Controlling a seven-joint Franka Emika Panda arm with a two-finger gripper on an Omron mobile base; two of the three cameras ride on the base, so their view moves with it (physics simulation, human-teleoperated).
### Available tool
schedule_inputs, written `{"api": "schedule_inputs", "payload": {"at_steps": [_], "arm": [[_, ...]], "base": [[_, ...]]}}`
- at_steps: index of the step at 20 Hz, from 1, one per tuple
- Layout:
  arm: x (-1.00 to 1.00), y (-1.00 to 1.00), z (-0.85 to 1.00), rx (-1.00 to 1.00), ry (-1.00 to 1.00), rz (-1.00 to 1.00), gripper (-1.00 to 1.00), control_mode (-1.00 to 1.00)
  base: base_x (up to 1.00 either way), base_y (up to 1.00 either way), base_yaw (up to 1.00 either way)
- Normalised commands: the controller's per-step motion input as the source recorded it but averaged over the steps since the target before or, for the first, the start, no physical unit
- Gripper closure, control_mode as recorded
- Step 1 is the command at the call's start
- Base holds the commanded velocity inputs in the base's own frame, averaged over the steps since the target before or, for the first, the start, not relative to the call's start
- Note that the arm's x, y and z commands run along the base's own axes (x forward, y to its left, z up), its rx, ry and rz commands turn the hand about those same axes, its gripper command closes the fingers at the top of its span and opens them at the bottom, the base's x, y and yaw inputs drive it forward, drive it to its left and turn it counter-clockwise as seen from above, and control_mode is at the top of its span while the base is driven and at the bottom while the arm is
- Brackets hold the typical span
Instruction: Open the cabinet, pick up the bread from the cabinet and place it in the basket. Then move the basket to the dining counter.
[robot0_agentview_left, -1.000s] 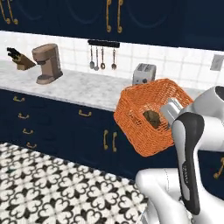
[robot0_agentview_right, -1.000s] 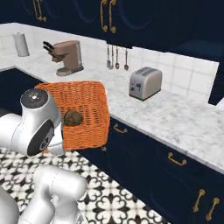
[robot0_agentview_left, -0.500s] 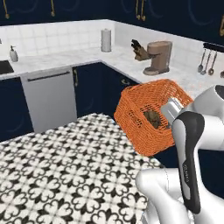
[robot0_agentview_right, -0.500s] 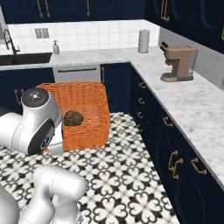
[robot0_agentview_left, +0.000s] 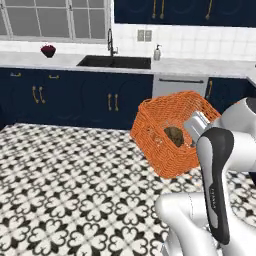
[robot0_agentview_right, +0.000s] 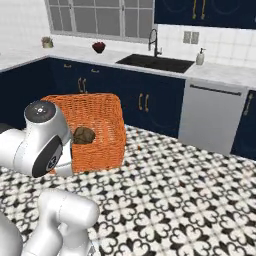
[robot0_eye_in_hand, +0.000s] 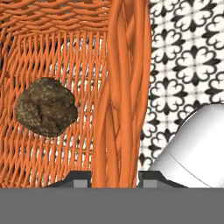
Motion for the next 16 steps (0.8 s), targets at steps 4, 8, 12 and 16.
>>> {"api": "schedule_inputs", "payload": {"at_steps": [4, 8, 12, 16], "arm": [[0.0, 0.0, 0.0, 0.0, 0.0, 0.0, 1.0, 1.0], [0.0, 0.0, 0.0, 0.0, 0.0, 0.0, 1.0, 1.0], [0.0, 0.0, 0.0, 0.0, 0.0, 0.0, 1.0, 1.0], [0.0, 0.0, 0.0, 0.0, 0.0, 0.0, 1.0, 1.0]], "base": [[0.0, 0.0, 1.0], [0.77, 0.35, 0.78], [0.85, 0.0, 0.88], [0.83, 0.0, 0.9]]}}
